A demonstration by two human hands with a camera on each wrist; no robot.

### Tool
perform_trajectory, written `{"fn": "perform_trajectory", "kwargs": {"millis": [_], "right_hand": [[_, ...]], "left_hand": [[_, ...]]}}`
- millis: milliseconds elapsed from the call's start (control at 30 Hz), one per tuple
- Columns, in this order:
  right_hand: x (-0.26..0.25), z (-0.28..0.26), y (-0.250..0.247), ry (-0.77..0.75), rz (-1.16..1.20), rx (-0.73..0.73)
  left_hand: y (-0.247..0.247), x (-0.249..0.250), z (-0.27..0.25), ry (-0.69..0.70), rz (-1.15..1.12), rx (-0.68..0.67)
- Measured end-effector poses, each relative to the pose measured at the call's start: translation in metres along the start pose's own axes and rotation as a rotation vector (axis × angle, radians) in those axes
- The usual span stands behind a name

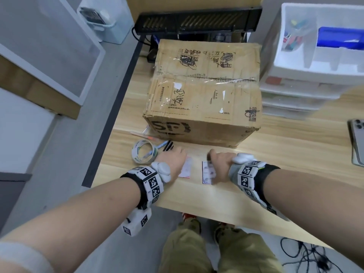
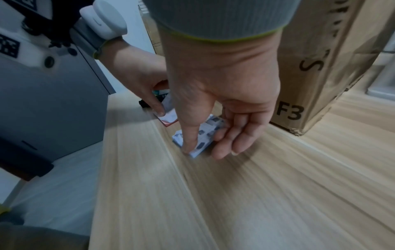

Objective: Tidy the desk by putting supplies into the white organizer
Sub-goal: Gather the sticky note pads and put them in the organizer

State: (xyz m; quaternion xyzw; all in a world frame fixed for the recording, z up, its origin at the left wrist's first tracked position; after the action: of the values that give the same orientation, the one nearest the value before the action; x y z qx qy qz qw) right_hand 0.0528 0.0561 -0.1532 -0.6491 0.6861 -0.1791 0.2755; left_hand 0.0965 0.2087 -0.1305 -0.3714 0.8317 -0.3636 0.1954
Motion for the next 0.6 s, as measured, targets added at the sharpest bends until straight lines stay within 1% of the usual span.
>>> {"fn": "perform_trajectory", "kwargs": {"millis": [67,100,133,200,267,333,400,467,500,600], "right_hand": [[0.012,-0.005,0.008,-0.005,0.059,-0.076],[0.017,-0.008,0.011,-0.002,0.081,-0.078],[0.021,-0.012,0.014,0.002,0.095,-0.049],[0.026,-0.022,0.017,-0.012,0.107,0.003],[0.025,-0.026,0.019,-0.060,0.148,0.000],[0.037,-0.032,0.021,-0.087,0.325,-0.025],[0.052,-0.039,0.024,-0.091,0.490,-0.056],[0.061,-0.045,0.025,-0.096,0.578,-0.102],[0.073,-0.053,0.024,-0.088,0.628,-0.099],[0.105,-0.073,0.018,-0.064,0.746,-0.059]], "left_hand": [[-0.004,0.008,0.002,0.057,0.059,-0.041],[-0.004,0.014,0.003,0.077,0.077,-0.060],[-0.005,0.019,0.004,0.091,0.085,-0.073],[-0.009,0.032,0.006,0.108,0.090,-0.055],[-0.014,0.043,0.006,0.119,0.087,-0.009],[-0.022,0.061,0.012,0.142,0.068,0.021],[-0.024,0.080,0.021,0.172,0.024,-0.038],[-0.020,0.093,0.024,0.201,-0.047,-0.141],[-0.026,0.109,0.025,0.236,-0.086,-0.159],[-0.043,0.146,0.020,0.300,-0.337,-0.164]]}}
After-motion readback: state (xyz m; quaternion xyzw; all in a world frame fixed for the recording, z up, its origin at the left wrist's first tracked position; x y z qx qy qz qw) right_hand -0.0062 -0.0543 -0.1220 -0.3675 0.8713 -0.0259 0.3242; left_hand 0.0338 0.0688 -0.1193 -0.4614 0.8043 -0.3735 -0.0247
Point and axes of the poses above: each hand's wrist, its own z-axis towards the middle knuckle, its own y-axis out of the palm, x = y × z, the point moved 7 cm from there along z, towards the middle knuckle, and after that the axes turned 5 degrees about -x, right-handed, at the moved point
